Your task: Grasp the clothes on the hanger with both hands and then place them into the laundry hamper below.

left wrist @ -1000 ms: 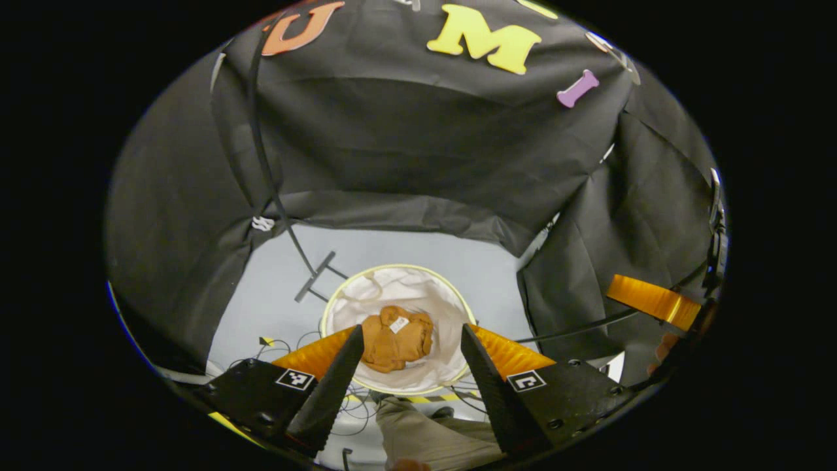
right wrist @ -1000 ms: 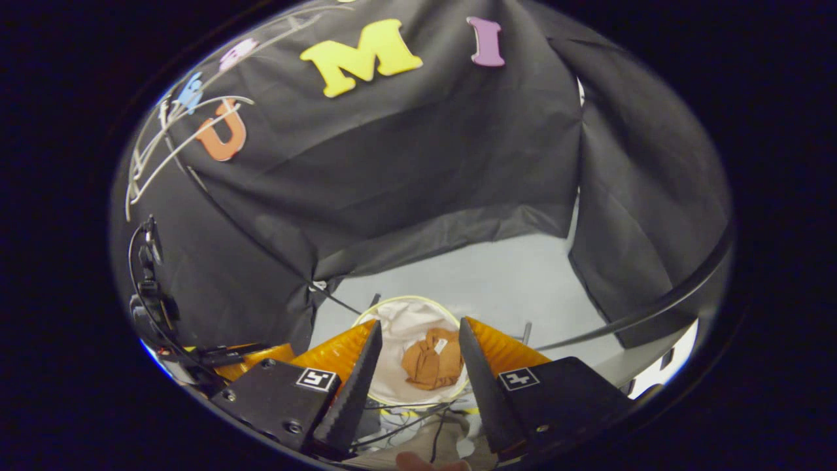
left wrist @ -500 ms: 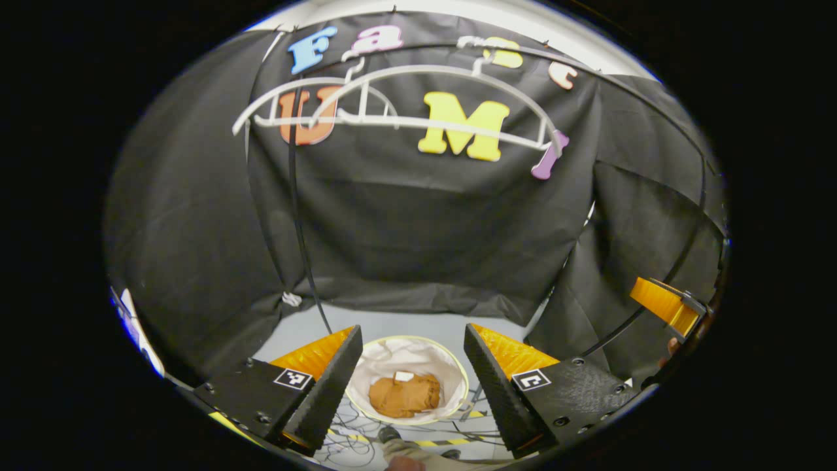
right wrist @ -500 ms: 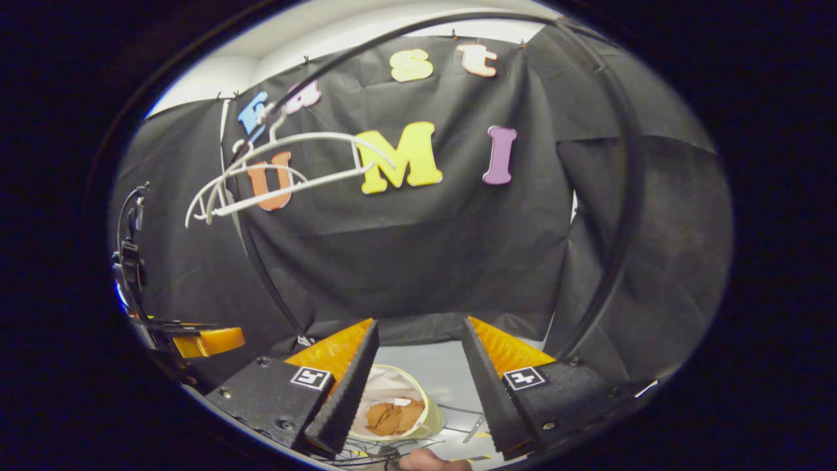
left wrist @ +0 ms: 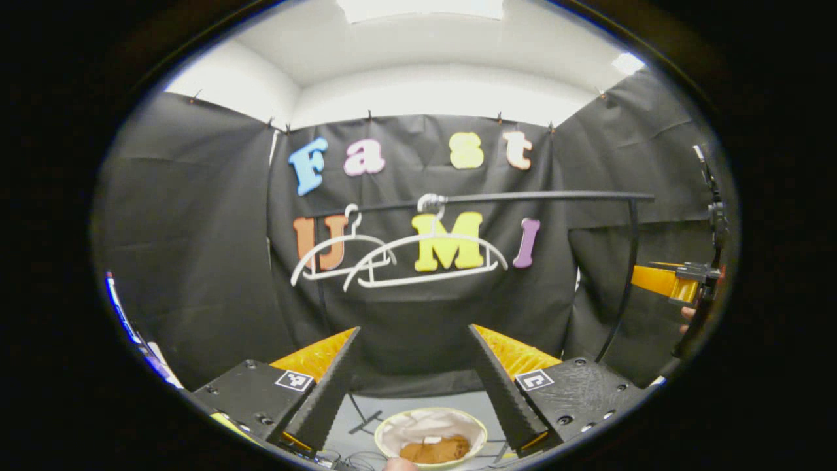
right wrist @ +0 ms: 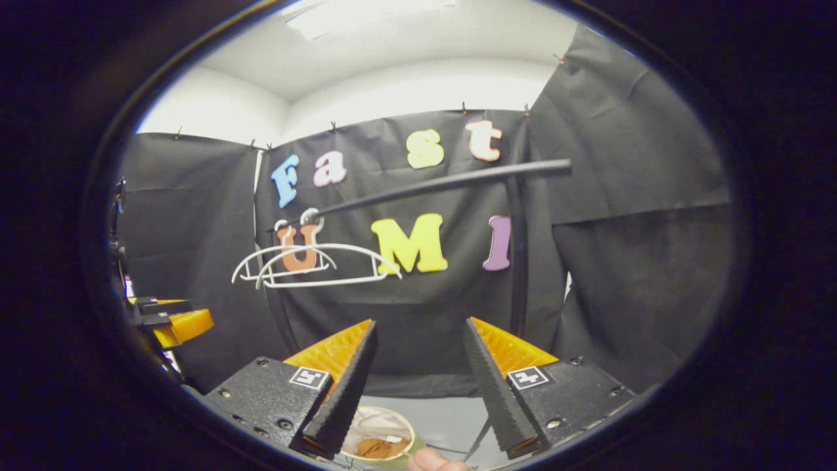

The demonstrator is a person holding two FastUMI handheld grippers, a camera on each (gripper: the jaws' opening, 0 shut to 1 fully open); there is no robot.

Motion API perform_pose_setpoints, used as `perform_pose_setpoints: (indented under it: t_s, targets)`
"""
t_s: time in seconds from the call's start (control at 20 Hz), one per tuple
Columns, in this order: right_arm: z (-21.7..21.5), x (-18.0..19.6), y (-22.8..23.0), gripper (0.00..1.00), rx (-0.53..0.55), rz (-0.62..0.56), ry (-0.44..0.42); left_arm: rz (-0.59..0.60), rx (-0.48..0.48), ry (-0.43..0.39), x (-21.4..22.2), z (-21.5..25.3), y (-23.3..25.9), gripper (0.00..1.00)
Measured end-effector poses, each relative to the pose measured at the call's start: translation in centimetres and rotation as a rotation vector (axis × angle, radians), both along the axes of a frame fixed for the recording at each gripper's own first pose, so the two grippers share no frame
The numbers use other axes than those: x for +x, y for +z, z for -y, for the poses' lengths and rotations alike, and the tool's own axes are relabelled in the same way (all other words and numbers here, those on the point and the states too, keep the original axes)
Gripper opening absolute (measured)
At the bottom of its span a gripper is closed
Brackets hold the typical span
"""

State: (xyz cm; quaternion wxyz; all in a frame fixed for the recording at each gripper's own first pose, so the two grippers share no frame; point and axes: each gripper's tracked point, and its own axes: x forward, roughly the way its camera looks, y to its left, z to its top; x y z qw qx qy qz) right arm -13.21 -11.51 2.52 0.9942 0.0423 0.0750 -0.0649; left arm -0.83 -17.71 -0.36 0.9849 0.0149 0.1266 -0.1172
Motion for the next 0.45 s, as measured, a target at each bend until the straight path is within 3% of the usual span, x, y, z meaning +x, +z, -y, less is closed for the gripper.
perform_pose_setpoints:
  t_s: [0.25, 0.45]
  targets:
    - [0.1, -2.6, 3.9, 0.85, -0.066, 0.138, -0.029, 0.16, -0.016, 0.036, -1.2, -1.7, 5.3, 0.92]
    - [-2.1, -2.0, 3.0, 0.85, -0.089, 0.176, -0.041, 0.175, -0.011, 0.087, -1.3, -3.4, 4.9, 0.92]
